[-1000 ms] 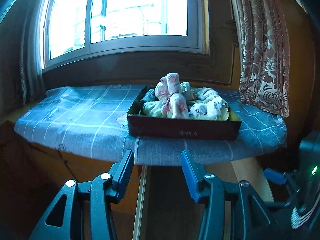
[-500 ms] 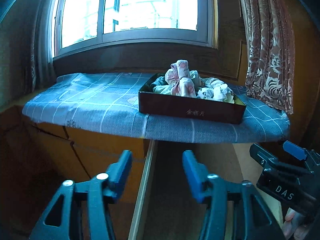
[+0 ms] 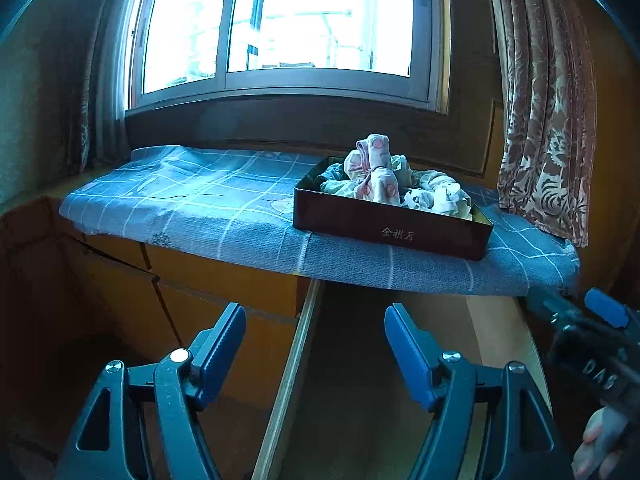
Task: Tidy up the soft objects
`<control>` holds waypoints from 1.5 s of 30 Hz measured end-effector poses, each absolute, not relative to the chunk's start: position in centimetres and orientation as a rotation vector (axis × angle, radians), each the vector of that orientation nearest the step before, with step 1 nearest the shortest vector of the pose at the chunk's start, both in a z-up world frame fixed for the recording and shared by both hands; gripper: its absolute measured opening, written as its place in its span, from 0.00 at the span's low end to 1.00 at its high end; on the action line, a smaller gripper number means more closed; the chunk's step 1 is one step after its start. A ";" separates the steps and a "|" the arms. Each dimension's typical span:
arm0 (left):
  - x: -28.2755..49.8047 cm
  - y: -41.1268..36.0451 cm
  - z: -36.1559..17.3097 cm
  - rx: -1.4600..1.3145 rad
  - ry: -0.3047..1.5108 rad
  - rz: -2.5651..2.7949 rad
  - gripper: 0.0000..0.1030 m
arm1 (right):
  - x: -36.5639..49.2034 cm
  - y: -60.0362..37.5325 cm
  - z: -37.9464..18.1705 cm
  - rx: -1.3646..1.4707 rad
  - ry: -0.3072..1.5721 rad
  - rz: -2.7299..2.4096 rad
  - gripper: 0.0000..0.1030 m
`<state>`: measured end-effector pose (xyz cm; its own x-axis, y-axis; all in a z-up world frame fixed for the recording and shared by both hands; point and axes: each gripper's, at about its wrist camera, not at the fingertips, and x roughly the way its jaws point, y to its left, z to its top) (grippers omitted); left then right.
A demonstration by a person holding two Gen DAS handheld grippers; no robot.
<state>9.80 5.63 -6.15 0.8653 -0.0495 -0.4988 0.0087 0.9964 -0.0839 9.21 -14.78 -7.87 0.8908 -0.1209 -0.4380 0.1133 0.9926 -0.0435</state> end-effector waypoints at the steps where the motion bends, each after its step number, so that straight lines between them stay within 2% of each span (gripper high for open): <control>1: 9.4 5.8 -6.2 -0.079 0.522 -0.026 0.71 | 8.7 -14.8 -7.7 -0.020 0.450 -0.121 0.94; 12: 3.4 6.0 -7.6 -0.085 0.554 -0.050 0.71 | 1.5 -15.1 -7.9 0.028 0.392 -0.153 0.98; 18: 0.1 5.5 -6.9 -0.071 0.512 -0.068 0.71 | -2.4 -14.6 -7.9 0.015 0.339 -0.161 0.99; 22: -1.9 5.6 -5.8 -0.083 0.458 -0.069 0.79 | -3.9 -14.9 -7.6 0.021 0.323 -0.156 1.00; 45: -3.7 5.2 -5.0 -0.082 0.402 0.010 0.81 | -3.9 -14.9 -9.0 0.034 0.382 -0.121 1.00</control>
